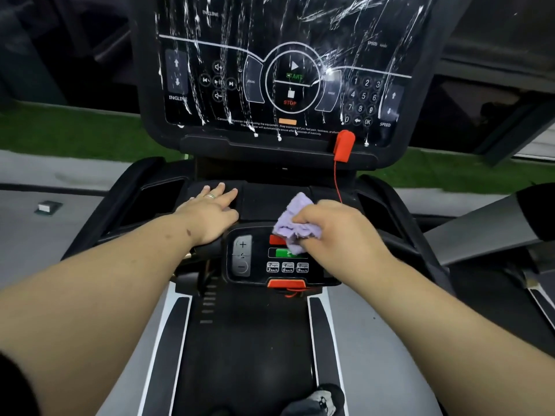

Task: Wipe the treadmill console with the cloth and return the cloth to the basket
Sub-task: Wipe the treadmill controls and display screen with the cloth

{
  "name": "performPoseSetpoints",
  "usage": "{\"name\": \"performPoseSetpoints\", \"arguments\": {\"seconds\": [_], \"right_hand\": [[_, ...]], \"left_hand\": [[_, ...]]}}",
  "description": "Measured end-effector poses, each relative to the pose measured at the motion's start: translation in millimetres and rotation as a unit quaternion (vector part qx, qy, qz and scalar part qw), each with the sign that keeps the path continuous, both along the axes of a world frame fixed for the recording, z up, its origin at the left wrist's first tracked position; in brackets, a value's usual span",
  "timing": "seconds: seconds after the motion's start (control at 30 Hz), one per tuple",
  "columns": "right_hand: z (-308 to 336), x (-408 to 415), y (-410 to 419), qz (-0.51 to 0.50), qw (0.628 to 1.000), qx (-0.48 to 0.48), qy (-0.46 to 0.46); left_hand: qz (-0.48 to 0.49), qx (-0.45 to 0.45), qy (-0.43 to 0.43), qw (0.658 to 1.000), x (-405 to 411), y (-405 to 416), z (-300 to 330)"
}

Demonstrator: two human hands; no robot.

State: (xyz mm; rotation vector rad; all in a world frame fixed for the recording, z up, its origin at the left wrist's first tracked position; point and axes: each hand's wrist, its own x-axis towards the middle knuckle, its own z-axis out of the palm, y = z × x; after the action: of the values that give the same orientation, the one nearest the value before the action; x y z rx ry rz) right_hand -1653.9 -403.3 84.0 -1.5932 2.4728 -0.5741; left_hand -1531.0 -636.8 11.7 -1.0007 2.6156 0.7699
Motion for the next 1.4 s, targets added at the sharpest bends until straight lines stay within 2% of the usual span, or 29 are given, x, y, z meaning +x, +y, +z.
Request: {"name": "performPoseSetpoints", "arguments": {"seconds": [0.07,0.17,0.23,0.3,0.4,0.47,0.53,0.67,0.83,1.0,1.13,1.23,1.4], "right_hand": [[2,-7,6,-0.003,1.0,0.007,-0.015],[-2,-26,36,-0.07,0.997,-0.007,-0.041],[-14,-14,38,-0.091,0.995,-0.041,0.019],[-26,19,20,-0.051,0.996,-0.034,0.072],[-37,52,5,0.025,0.994,-0.018,0.102],[-36,39,19,0.073,0.991,0.009,0.112],[-38,11,51,0.072,0.989,0.03,0.128],[-45,2,77,-0.023,0.995,0.01,0.098],[-50,26,53,0.013,0.993,-0.005,0.116],[-46,6,73,-0.039,0.992,-0.011,0.117],[-49,51,26,0.024,0.993,-0.032,0.114],[-47,54,15,0.065,0.992,-0.015,0.111],[-40,20,54,0.006,0.994,0.004,0.111]], "left_hand": [[0.0,0.003,0.004,1.0,0,0,-1],[0.001,0.006,0.007,1.0,0,-2,-3],[0.007,0.006,0.009,1.0,0,-2,-4],[0.01,0.007,0.009,1.0,-1,-3,-4],[0.012,0.009,0.009,1.0,0,-2,-3],[0.014,0.011,0.016,1.0,1,-1,-3],[0.012,0.014,0.022,1.0,0,-1,-3],[0.012,0.01,0.021,1.0,1,-4,-6],[0.01,0.008,0.02,1.0,1,-3,-6],[0.006,0.005,0.018,1.0,0,-4,-7],[0.0,-0.001,0.015,1.0,-1,-5,-8],[0.002,0.003,0.015,1.0,0,-6,-8],[0.0,0.0,0.019,1.0,1,-5,-8]]}}
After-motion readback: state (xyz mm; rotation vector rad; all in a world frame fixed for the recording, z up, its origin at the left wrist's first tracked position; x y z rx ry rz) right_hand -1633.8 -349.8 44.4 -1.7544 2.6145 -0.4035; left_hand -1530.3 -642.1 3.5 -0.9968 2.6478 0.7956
